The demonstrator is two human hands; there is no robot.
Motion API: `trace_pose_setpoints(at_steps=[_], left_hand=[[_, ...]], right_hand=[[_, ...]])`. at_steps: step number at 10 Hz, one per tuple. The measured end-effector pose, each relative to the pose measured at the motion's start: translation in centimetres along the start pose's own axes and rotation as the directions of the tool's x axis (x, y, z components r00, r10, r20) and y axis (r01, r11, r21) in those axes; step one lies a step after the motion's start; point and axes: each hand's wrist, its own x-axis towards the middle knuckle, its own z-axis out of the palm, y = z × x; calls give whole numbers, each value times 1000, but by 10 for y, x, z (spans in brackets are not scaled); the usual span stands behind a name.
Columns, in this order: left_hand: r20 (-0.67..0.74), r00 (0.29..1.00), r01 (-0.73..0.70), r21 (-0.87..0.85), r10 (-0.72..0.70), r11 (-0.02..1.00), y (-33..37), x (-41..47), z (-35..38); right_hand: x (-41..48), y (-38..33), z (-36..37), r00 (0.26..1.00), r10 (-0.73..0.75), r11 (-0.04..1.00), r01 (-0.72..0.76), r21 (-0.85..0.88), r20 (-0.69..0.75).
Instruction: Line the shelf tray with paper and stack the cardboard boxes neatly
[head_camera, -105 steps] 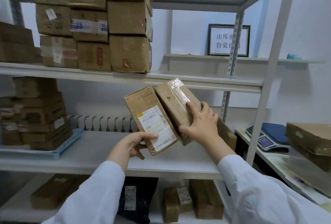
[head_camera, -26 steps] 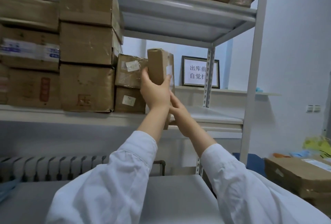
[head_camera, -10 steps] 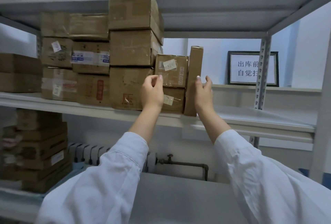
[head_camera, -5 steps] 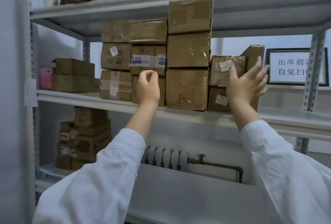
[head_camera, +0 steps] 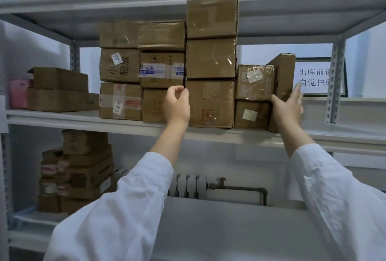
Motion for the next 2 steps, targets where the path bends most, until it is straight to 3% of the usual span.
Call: trace_pose_setpoints(at_steps=[1, 2], left_hand=[[-4, 1000, -7, 2, 7, 1000, 1, -1, -6], [-42, 999, 3, -14, -4, 1000, 4, -1, -13]], right_hand=[[-12, -11, -4, 995, -8, 1000, 9, 10, -100], [-27, -28, 4, 971, -162, 983, 174, 57, -174]])
